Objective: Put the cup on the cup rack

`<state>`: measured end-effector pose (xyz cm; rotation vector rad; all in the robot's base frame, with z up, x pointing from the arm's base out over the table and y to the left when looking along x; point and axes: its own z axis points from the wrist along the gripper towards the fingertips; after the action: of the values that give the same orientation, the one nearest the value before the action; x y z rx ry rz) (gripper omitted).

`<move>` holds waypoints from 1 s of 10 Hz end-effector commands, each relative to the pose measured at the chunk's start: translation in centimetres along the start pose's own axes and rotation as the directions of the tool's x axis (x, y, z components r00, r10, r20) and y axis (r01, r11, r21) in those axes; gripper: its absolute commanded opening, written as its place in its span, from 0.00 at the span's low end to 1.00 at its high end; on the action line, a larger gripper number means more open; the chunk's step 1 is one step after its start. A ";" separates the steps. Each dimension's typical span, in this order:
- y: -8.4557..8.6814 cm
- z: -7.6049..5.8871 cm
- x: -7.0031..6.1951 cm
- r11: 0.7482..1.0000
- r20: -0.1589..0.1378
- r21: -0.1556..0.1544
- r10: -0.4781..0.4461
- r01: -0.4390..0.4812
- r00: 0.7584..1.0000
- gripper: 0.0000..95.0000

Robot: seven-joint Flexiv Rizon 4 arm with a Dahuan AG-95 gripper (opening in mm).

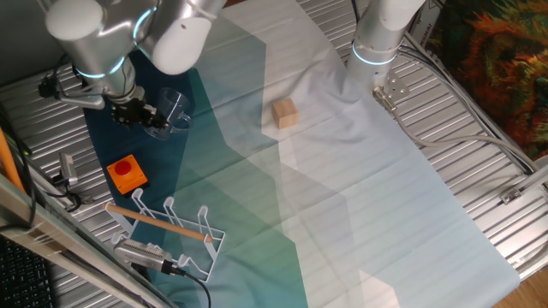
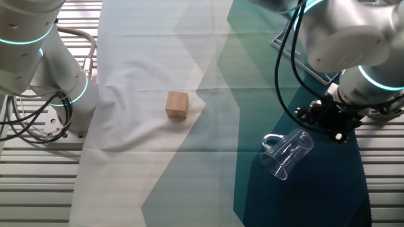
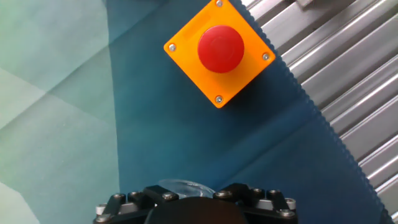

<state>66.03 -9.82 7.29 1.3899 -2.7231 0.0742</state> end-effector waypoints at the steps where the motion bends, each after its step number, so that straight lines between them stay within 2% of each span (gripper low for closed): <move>1: 0.2 0.0 0.5 0.999 -0.019 0.023 0.022 -0.022 1.000 0.60; 3: 0.2 0.0 0.5 0.998 -0.046 0.045 0.037 -0.035 0.998 0.60; 5: 0.2 -0.4 0.6 0.998 -0.043 0.042 0.052 -0.051 0.998 0.60; 7: 0.3 -1.4 1.0 0.997 -0.059 0.040 0.067 -0.065 0.996 0.60; 10: 0.3 -1.9 1.2 0.996 -0.065 0.046 0.077 -0.074 0.995 0.60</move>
<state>65.13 -10.44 9.22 1.2726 -2.7361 0.1838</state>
